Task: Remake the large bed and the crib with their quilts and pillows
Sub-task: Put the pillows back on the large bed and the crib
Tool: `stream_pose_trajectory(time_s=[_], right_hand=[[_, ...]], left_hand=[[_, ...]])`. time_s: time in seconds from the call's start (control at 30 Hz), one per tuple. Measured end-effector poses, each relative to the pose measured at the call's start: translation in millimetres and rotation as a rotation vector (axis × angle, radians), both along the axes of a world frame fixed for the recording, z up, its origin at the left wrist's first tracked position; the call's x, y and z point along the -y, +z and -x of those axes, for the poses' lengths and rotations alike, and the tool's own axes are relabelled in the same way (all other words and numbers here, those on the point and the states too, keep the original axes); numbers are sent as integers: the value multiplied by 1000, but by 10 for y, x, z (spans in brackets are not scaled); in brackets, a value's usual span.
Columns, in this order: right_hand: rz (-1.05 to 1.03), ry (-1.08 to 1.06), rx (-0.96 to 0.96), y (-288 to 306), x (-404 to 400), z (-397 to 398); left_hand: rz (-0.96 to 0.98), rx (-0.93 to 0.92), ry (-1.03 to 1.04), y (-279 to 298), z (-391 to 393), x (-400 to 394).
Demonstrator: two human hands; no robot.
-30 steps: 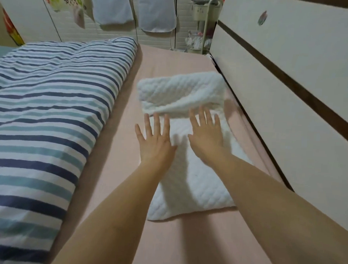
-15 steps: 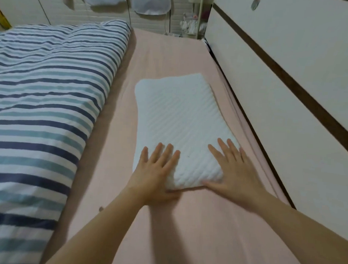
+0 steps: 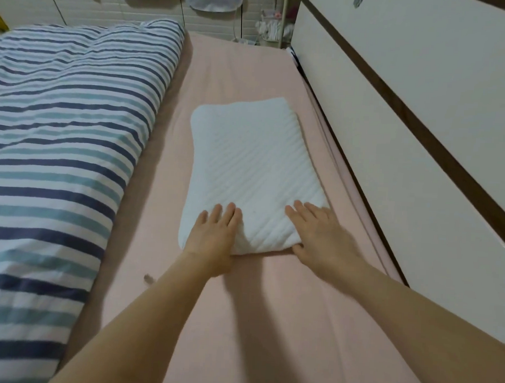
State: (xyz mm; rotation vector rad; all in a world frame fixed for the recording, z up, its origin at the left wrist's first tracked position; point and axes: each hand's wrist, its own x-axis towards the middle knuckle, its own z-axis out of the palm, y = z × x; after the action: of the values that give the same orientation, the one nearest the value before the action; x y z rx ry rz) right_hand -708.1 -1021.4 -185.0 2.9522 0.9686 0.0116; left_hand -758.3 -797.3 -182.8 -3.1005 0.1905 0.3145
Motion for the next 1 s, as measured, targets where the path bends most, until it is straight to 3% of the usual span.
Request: stream_pose_trajectory(time_s=[0.13,0.27,0.37,0.43,0.57,0.67,0.8,1.0], right_hand=[[-154,-42,17,119,-154,37],[34,-237,-253,-108,-174,216],[70,-273,-437,209,-168,220],[104,-298,-562,335,-148,290],[200,-125,-642,1140,-135,935],[198,-67,-656,1861,-174,1382],[129,16,-649,2927,-504,2182],[80,229,-577,3959,-1550,3311]], left_hand=[[231,182,216,49,-29,99],[58,-151,239,-143,247,202],[144,-280,261,164,269,192],[81,-397,231,311,362,250],[-134,-262,164,1211,1044,194],[-103,-154,215,1967,1523,34],[-63,-206,354,2963,2631,-289],[56,-321,488,3896,4360,-1000]])
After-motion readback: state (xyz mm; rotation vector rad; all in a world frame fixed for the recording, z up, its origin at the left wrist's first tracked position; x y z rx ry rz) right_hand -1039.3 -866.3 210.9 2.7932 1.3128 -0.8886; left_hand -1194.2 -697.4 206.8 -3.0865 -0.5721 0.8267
